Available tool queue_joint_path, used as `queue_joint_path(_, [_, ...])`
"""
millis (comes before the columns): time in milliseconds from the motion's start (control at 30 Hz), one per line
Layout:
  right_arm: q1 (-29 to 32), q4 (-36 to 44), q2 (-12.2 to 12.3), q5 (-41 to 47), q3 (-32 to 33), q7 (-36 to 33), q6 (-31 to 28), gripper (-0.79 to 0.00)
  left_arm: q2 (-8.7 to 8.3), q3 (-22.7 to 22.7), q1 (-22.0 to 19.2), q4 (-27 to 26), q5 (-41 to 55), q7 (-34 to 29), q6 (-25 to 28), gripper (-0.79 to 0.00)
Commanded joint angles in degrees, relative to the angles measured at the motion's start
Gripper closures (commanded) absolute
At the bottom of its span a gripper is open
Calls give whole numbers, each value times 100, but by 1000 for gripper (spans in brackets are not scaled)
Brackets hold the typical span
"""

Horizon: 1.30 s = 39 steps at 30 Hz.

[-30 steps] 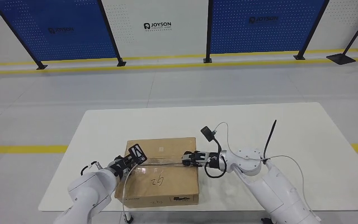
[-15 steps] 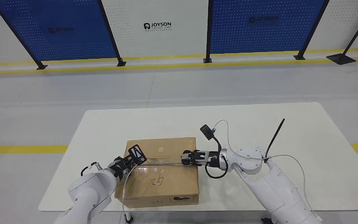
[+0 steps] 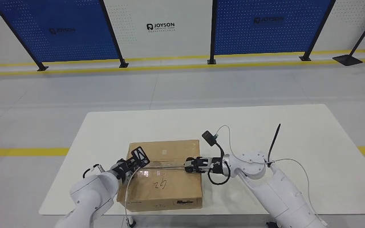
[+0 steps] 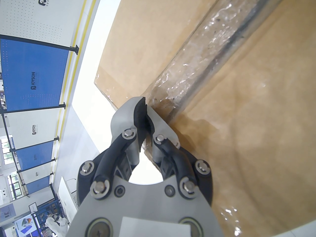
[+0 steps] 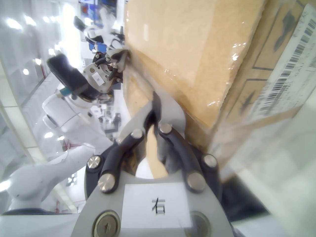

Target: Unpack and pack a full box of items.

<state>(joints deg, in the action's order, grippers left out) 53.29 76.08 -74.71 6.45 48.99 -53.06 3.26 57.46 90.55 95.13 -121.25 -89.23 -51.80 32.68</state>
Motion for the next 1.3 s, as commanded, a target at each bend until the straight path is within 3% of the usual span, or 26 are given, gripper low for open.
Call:
queue_joint_path(0, [3,-2,1,-3,2,-8,14,0,-1,9,-4,-16,3,-2,-2,0])
queue_joint_path(667, [83,122,27,-35,76,4,24,0,-12,227,167,-493,67,-96,43,0])
queue_joint_path(1267, [106,155,25,-92,54,28,79,0,-18,40,286,-265,47,-87,170,0])
